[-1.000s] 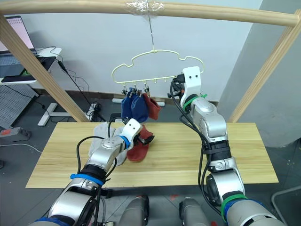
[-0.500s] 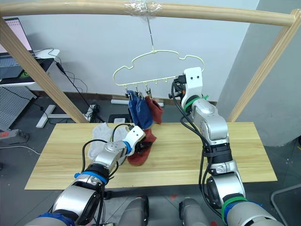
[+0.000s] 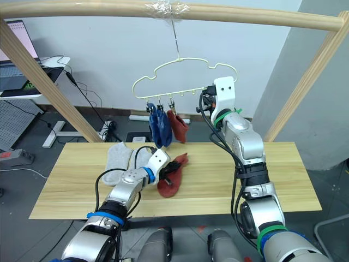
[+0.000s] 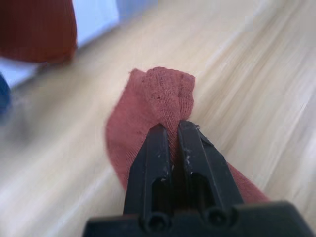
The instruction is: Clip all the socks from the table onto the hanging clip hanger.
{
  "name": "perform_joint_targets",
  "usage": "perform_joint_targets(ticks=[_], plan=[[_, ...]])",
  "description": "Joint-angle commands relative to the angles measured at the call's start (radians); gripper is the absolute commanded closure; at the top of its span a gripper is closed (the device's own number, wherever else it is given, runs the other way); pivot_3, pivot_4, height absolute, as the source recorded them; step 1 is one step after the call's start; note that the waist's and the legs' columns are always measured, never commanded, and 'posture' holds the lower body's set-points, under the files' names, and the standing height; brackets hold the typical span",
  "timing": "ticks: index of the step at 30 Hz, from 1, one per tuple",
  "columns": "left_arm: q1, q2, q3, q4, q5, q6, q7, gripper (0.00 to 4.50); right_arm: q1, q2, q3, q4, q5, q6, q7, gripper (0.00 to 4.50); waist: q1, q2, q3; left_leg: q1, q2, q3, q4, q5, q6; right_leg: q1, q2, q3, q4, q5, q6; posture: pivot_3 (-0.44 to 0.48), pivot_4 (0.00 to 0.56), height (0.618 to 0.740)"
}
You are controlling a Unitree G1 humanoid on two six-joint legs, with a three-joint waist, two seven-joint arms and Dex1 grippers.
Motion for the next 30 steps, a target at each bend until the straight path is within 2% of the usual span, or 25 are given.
perform_joint_targets(ticks=[1, 7, 11, 14, 20, 30], plan=[[0.036, -0.003, 0.045, -0.149, -0.068, 0.036, -0.005, 4.49, -0.013, -0.017, -0.028, 0.001, 0.013, -0.011, 0.001, 4.5, 0.0, 0.0, 0.0, 0.0, 0.0, 0.0, 0.0, 0.0, 0.0, 0.0, 0.0, 0.0, 0.0, 0.0, 0.0, 0.004, 0.173, 0.74], [0.099, -0.007, 0.065, -0.353, -0.129, 0.029, -0.021, 4.49, -0.038, -0.008, -0.073, 0.009, 0.068, 0.039, -0.002, 4.5, 0.005, 0.0, 0.0, 0.0, 0.0, 0.0, 0.0, 0.0, 0.0, 0.0, 0.0, 0.0, 0.001, 0.0, 0.0, 0.021, 0.176, 0.74], [0.107, 0.001, 0.045, -0.409, -0.103, -0.02, -0.007, 4.49, -0.072, 0.009, -0.163, 0.002, 0.182, 0.191, -0.032, 4.5, 0.009, 0.0, 0.0, 0.0, 0.0, 0.0, 0.001, 0.0, 0.0, 0.0, 0.0, 0.0, 0.001, 0.0, 0.0, 0.028, 0.18, 0.74], [0.1, -0.009, 0.032, -0.423, -0.079, -0.056, 0.023, 4.49, -0.096, 0.035, -0.249, -0.019, 0.274, 0.322, -0.087, 4.5, 0.01, 0.0, 0.0, 0.0, 0.0, 0.0, 0.001, 0.0, 0.0, 0.001, 0.0, 0.0, 0.001, 0.0, 0.0, 0.033, 0.183, 0.74], [0.07, -0.045, 0.0, -0.422, -0.032, -0.135, 0.073, 4.49, -0.116, 0.078, -0.329, -0.076, 0.376, 0.47, -0.183, 4.5, 0.025, 0.0, 0.0, 0.0, 0.0, 0.0, 0.0, 0.0, 0.0, 0.0, 0.0, 0.0, 0.0, 0.0, 0.0, 0.027, 0.187, 0.74], [0.013, -0.064, -0.012, -0.38, -0.01, -0.169, 0.115, 4.49, -0.117, 0.109, -0.356, -0.107, 0.428, 0.516, -0.264, 4.5, 0.025, 0.0, 0.0, 0.0, 0.0, 0.0, 0.0, 0.0, 0.0, 0.0, 0.0, 0.0, 0.0, 0.0, 0.0, 0.02, 0.194, 0.74]])
